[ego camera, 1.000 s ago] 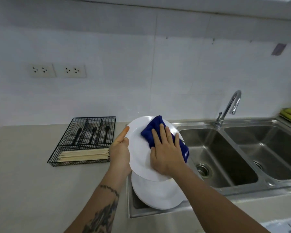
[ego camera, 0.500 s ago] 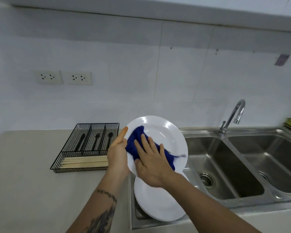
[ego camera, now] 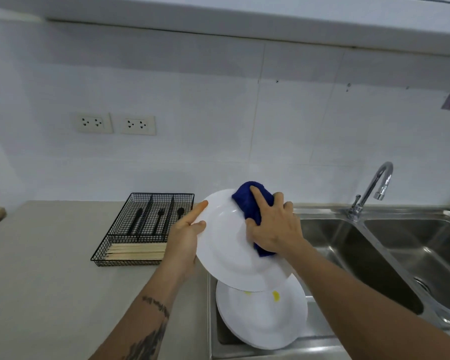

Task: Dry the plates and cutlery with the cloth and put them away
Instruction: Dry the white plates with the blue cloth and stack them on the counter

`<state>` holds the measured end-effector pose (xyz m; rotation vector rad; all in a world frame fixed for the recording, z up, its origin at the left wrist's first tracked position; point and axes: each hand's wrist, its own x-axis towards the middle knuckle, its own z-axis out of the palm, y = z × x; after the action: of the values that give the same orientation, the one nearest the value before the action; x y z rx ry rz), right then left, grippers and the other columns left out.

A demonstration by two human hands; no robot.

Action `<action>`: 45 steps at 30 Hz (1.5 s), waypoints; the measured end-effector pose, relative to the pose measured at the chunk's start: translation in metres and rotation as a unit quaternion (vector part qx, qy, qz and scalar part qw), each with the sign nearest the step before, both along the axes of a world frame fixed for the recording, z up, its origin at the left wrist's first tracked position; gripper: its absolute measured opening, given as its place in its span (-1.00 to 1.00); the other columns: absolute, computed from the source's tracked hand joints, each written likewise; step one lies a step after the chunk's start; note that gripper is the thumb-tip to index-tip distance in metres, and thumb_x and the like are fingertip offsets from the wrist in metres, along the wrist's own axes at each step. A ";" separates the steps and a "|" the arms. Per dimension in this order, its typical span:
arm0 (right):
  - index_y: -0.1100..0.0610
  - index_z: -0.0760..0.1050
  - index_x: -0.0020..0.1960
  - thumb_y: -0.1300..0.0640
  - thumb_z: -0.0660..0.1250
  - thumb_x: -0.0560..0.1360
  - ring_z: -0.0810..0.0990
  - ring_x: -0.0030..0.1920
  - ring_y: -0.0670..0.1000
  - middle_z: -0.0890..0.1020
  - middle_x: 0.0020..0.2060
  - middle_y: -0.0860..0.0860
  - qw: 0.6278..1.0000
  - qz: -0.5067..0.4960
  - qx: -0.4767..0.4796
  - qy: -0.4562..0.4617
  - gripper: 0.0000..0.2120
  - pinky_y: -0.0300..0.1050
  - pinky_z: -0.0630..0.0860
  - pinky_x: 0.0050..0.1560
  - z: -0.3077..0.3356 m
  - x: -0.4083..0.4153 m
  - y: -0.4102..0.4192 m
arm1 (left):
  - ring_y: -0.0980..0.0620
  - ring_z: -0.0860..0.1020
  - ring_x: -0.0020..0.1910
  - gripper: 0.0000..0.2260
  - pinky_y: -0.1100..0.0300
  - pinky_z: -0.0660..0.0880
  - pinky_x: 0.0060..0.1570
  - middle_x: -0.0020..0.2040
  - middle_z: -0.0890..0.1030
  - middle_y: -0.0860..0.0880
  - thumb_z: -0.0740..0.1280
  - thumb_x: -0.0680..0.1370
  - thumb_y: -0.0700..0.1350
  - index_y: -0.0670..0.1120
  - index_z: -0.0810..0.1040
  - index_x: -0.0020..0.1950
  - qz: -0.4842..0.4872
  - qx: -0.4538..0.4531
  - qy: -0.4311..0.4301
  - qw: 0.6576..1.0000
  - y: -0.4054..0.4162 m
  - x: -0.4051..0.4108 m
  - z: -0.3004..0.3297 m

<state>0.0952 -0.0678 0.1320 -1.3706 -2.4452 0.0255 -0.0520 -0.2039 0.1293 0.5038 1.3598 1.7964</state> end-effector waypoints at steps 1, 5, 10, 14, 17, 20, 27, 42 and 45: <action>-0.23 -0.13 0.51 -0.21 0.13 0.44 0.31 -0.03 0.12 0.27 0.14 0.05 1.000 0.005 -0.004 0.001 -0.28 0.07 0.46 0.00 0.005 0.002 0.002 | -0.14 0.62 0.14 -0.60 -0.08 0.54 0.18 0.21 0.65 -0.07 0.21 0.58 -0.34 0.08 0.66 0.16 -0.019 -0.005 0.016 1.000 0.002 -0.006 0.006; -0.27 -0.15 0.49 -0.21 0.16 0.44 0.33 -0.02 0.10 0.25 0.11 0.02 0.999 0.046 0.020 0.011 -0.27 0.03 0.46 -0.07 0.028 0.005 0.007 | -0.17 0.64 0.05 -0.65 -0.09 0.55 0.15 0.13 0.68 -0.15 0.20 0.60 -0.31 0.04 0.66 0.18 -0.090 -0.013 0.078 0.993 0.018 -0.027 0.037; -0.21 -0.15 0.52 -0.19 0.16 0.46 0.34 0.04 0.12 0.28 0.20 0.05 0.997 0.055 0.042 0.022 -0.26 0.03 0.45 0.02 0.031 0.007 0.006 | -0.19 0.65 0.03 -0.61 -0.06 0.59 0.05 0.11 0.68 -0.11 0.17 0.61 -0.30 0.09 0.69 0.09 -0.088 -0.009 0.099 0.991 0.032 -0.024 0.050; -0.09 -0.13 0.56 -0.12 0.07 0.47 0.16 0.41 0.22 0.08 0.50 0.14 0.994 0.005 0.111 -0.005 -0.28 0.16 0.21 0.37 0.021 0.014 0.003 | -0.15 0.65 0.03 -0.63 -0.03 0.58 0.07 0.09 0.68 -0.06 0.17 0.61 -0.31 0.08 0.68 0.08 -0.057 0.031 0.065 0.996 0.036 -0.009 0.049; -0.06 -0.16 0.56 -0.10 -0.02 0.46 -0.14 0.52 0.24 -0.13 0.56 0.12 0.996 -0.013 0.078 -0.027 -0.29 0.30 -0.05 0.46 0.014 0.023 -0.009 | -0.12 0.65 0.00 -0.64 0.03 0.58 0.01 0.11 0.68 -0.08 0.20 0.59 -0.31 0.07 0.68 0.08 -0.014 0.057 0.038 0.998 0.035 -0.010 0.047; -0.05 -0.14 0.57 -0.11 -0.11 0.45 -0.24 0.52 0.21 -0.21 0.55 0.08 0.999 0.009 0.013 -0.049 -0.30 0.28 -0.14 0.47 0.007 0.028 -0.029 | -0.14 0.64 0.01 -0.66 0.00 0.59 0.04 0.13 0.67 -0.11 0.20 0.60 -0.31 0.05 0.67 0.12 0.018 0.070 0.014 0.997 0.034 -0.011 0.045; -0.11 -0.19 0.56 -0.04 -0.06 0.60 -0.23 0.54 0.05 -0.22 0.56 -0.02 0.982 0.166 -0.095 -0.003 -0.42 0.14 -0.29 0.49 0.014 0.007 -0.069 | -0.15 0.63 0.13 -0.67 -0.11 0.55 0.19 0.13 0.68 -0.09 0.19 0.63 -0.25 0.09 0.68 0.13 0.025 0.088 -0.018 0.996 0.040 0.002 0.053; -0.06 -0.16 0.56 -0.10 -0.10 0.50 -0.18 0.53 0.21 -0.13 0.56 0.07 0.992 0.036 0.110 -0.040 -0.35 0.47 -0.21 0.37 0.036 0.018 0.020 | -0.15 0.64 -0.14 -0.69 0.02 0.56 -0.13 -0.06 0.69 -0.13 0.15 0.63 -0.32 -0.02 0.62 0.12 0.054 0.138 -0.052 0.988 0.039 0.019 0.065; -0.05 -0.16 0.56 -0.08 -0.09 0.50 -0.21 0.53 0.17 -0.20 0.56 0.05 0.995 0.069 0.064 -0.043 -0.36 0.42 -0.26 0.39 0.039 0.034 0.013 | -0.18 0.63 -0.10 -0.70 -0.04 0.56 -0.03 0.00 0.67 -0.16 0.17 0.61 -0.32 -0.01 0.62 0.11 0.069 0.151 -0.066 0.984 0.046 0.029 0.064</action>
<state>0.1296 -0.0545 0.1711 -1.1693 -2.5596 -0.1571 -0.0226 -0.1580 0.1928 0.4470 1.0585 2.1270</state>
